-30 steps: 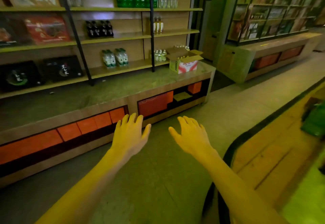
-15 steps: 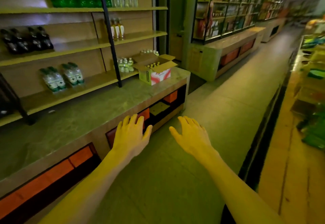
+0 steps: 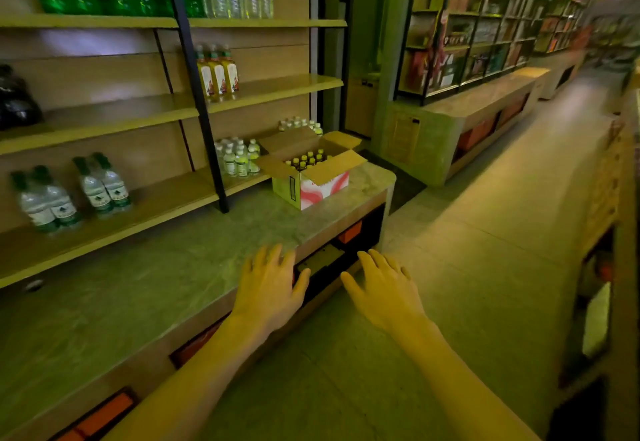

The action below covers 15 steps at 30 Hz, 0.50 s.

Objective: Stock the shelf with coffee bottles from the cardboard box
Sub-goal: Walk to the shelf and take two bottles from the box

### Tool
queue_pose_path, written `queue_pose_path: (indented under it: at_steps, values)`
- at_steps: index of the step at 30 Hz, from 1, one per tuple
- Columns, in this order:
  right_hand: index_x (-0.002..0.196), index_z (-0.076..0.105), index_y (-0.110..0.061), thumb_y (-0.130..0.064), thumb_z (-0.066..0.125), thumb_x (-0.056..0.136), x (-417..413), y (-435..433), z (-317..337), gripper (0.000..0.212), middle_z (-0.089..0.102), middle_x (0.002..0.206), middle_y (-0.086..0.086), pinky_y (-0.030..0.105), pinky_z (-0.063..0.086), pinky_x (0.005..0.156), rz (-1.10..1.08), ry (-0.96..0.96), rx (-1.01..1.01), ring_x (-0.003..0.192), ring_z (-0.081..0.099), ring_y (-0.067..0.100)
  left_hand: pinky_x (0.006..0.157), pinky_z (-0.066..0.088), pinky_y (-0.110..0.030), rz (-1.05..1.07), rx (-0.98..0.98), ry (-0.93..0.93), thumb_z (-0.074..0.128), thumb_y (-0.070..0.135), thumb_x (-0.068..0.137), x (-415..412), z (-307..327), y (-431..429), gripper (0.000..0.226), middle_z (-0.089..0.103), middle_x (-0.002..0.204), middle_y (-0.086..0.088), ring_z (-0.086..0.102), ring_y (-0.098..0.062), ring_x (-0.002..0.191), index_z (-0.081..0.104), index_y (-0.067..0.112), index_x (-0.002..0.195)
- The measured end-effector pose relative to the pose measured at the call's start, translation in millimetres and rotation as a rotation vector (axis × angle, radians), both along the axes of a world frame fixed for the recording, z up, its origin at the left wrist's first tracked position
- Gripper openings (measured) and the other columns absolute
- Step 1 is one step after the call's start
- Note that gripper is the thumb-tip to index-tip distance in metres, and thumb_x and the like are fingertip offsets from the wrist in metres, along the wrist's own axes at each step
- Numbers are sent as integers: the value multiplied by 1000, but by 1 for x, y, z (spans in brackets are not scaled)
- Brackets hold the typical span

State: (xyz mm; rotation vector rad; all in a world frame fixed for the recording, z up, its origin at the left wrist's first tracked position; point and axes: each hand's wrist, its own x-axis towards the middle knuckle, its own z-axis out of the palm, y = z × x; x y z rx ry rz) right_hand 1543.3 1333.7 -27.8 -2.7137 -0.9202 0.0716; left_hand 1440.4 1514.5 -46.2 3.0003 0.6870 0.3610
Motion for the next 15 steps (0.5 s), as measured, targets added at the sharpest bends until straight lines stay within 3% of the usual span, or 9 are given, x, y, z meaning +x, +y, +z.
queue_pose_path:
  at_steps: [8,15]
  values:
    - [150,33,-21,-58,32,100,175,102,7,62,31,160,0,53,21,121,31,-21,22,150,21,25,110,38,-50,33,2,9,28,57,99,179,10,105,60,47,149,-8,41,-32,138,50,18,140]
    - [148,34,-24,-59,35,99,342,197,-10,61,37,157,-2,52,25,119,-5,-16,16,147,28,22,113,34,-46,-28,-41,7,26,56,100,357,-6,207,57,39,154,-6,38,-25,141,41,24,145]
